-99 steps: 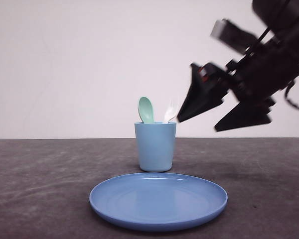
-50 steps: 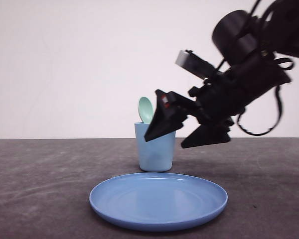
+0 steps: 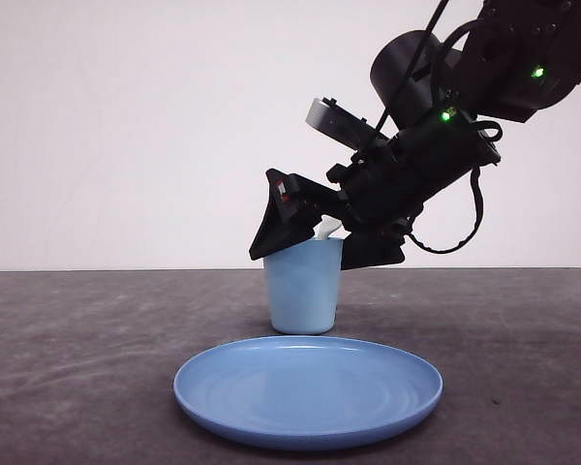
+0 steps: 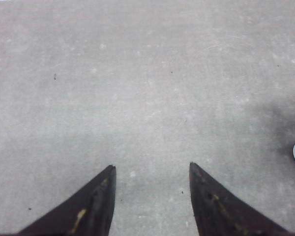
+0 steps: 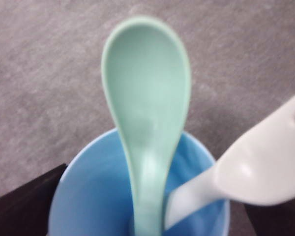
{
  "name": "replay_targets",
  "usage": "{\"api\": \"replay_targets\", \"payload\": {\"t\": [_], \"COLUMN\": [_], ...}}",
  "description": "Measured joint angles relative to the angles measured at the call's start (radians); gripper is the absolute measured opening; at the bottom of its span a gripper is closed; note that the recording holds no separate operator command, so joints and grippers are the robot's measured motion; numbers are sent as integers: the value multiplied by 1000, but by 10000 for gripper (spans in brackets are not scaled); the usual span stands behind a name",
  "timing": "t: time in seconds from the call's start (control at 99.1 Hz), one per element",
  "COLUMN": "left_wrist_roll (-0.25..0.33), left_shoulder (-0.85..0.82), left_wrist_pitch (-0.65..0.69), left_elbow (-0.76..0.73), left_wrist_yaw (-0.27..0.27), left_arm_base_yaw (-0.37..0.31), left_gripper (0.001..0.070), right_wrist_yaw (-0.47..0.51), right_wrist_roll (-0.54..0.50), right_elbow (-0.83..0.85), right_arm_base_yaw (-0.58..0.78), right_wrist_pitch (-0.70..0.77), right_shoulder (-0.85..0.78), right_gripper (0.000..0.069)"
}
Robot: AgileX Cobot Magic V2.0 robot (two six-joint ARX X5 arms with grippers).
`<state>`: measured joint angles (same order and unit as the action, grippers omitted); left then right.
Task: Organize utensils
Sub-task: 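Move the right gripper to the cup rim and grasp the cup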
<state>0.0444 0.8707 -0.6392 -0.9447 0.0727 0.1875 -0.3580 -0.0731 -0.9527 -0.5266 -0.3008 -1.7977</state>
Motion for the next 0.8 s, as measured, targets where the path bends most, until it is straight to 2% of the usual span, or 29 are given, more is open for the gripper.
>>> {"api": "replay_targets", "payload": {"t": [0.343,0.545,0.797], "left_wrist_roll": [0,0,0], "left_shoulder": [0,0,0], "left_wrist_pitch": [14,19,22], "left_elbow": [0,0,0], "left_wrist_yaw": [0,0,0], "left_arm_base_yaw": [0,0,0], "left_gripper": [280,280,280], "right_wrist_yaw": [20,29,39], "right_wrist_roll": [25,44,47], "right_elbow": [0,0,-3], "right_arm_base_yaw": [-16,-27,-27], "right_wrist_pitch": [28,28,44], "right_shoulder": [0,0,3], "right_gripper": [676,511,488]}}
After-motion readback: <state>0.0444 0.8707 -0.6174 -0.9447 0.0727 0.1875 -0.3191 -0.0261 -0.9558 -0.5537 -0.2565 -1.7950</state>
